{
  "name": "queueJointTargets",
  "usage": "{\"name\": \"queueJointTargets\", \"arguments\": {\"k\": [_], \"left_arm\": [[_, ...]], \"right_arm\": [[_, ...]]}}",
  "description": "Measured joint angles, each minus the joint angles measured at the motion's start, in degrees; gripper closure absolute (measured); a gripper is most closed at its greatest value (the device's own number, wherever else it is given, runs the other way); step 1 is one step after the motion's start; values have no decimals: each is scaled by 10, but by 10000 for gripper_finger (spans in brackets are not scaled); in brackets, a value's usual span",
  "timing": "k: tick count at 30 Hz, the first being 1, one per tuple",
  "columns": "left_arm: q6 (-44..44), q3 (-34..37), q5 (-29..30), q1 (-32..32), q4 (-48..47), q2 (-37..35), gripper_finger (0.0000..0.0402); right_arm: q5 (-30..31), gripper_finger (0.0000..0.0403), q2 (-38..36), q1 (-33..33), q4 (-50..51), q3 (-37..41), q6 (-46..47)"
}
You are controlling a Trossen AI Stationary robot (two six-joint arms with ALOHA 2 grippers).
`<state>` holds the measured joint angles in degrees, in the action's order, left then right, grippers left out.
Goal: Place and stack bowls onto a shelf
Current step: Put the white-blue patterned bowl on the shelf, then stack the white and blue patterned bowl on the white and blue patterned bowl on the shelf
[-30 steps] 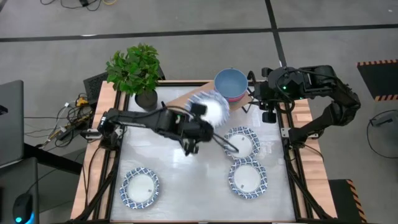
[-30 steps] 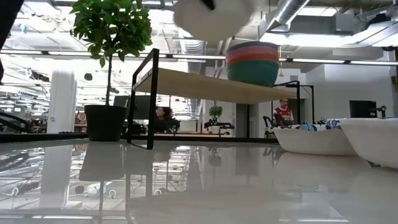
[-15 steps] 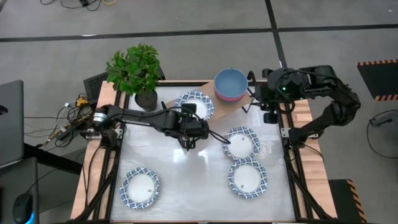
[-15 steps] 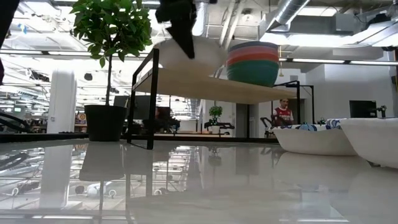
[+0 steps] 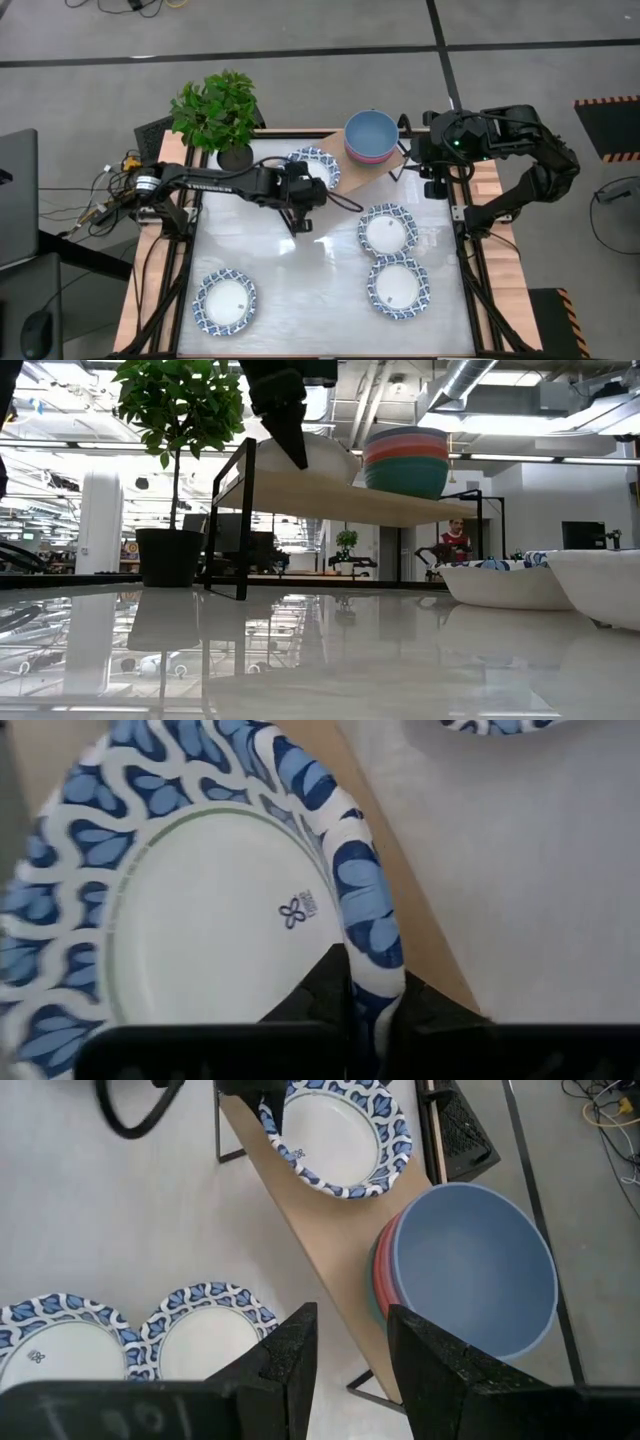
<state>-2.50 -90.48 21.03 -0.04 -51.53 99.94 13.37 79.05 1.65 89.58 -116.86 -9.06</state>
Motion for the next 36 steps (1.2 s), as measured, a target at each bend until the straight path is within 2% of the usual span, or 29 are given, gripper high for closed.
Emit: {"name": "queueJointTargets", "arguments": {"k": [3,7,14,17,20,23,25,28,32,36], "left_arm": [[2,0,-30,7,-1,0,366],[-12,-6,-24,8,-10,0,318],[12,-97,-42,3,-60,1,233],[64,-160,-73,-8,-143,1,212],[155,-219,-108,-30,-251,-2,206],[228,-226,-122,-80,-296,-22,205],[265,-200,-121,-124,-294,-41,205],[322,-129,-89,-185,-276,-75,205],[410,23,-67,-224,-207,-144,205],[443,181,-103,-234,-86,-209,205]], "right_arm": [[0,253,0,0,0,0,0],[0,253,0,0,0,0,0],[0,253,0,0,0,0,-3],[0,253,0,0,0,0,-4],[0,253,0,0,0,0,-4],[0,253,0,0,0,0,-4],[0,253,0,0,0,0,-4],[0,253,0,0,0,0,-4],[0,253,0,0,0,0,-12],[-1,253,0,0,-1,0,-19]]}}
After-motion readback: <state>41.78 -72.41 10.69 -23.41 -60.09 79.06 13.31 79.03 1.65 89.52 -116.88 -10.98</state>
